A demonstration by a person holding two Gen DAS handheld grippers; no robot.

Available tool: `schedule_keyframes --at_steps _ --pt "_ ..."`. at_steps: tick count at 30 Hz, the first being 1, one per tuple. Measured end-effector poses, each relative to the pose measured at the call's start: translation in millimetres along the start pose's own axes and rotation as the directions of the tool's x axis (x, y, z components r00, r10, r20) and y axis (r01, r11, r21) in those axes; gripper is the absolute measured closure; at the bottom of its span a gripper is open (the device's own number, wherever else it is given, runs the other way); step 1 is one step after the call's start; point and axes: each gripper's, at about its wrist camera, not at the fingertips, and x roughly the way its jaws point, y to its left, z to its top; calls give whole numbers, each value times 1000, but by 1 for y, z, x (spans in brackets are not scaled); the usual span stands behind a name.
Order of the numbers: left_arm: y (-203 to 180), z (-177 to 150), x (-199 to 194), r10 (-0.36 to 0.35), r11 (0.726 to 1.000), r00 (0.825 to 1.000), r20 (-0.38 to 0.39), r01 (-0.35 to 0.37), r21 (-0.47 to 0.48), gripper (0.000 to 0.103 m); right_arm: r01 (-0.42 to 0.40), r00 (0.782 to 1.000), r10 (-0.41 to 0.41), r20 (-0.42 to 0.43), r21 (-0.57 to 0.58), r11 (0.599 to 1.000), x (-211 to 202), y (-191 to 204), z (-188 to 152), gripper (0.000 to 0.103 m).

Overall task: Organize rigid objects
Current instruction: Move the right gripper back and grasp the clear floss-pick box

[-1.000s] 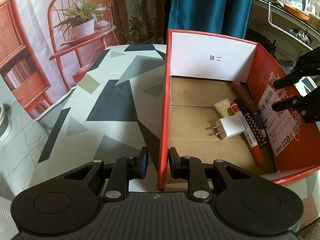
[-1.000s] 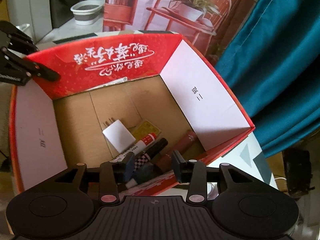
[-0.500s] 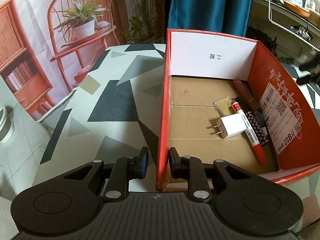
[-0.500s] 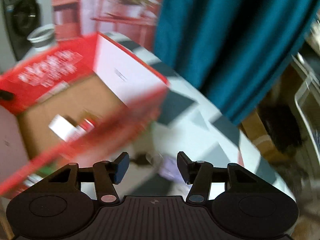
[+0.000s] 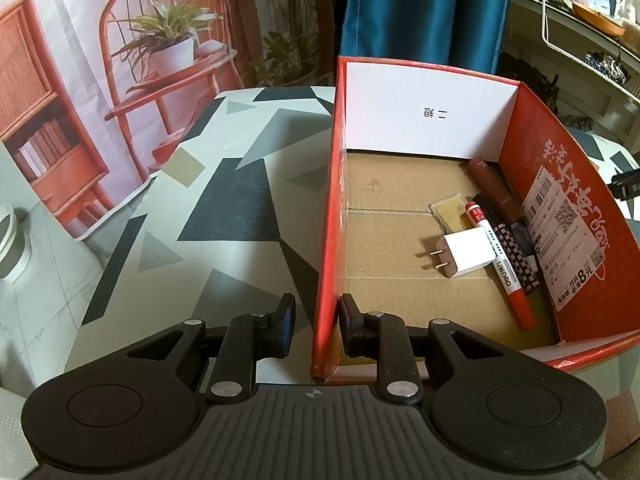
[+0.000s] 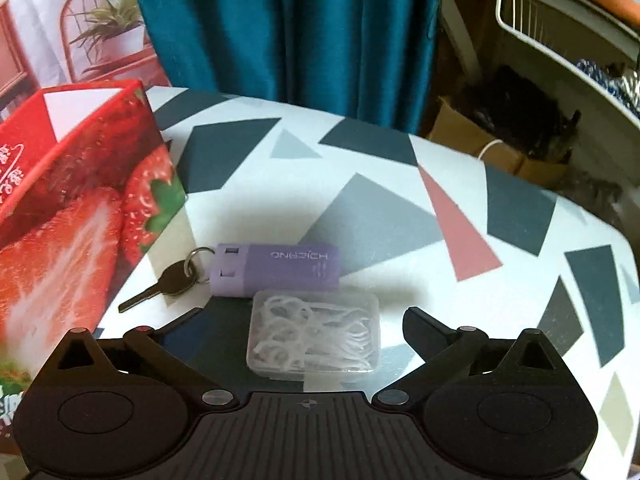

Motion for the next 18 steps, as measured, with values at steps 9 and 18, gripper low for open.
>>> schedule_keyframes --at_steps 9,18 --pt "0 0 0 3 1000 1000 0 -3 7 76 59 998 -57 -38 39 997 23 3 -2 20" --pt "0 0 0 3 1000 1000 1 -3 7 76 33 995 -34 -90 -13 999 19 10 -10 28"
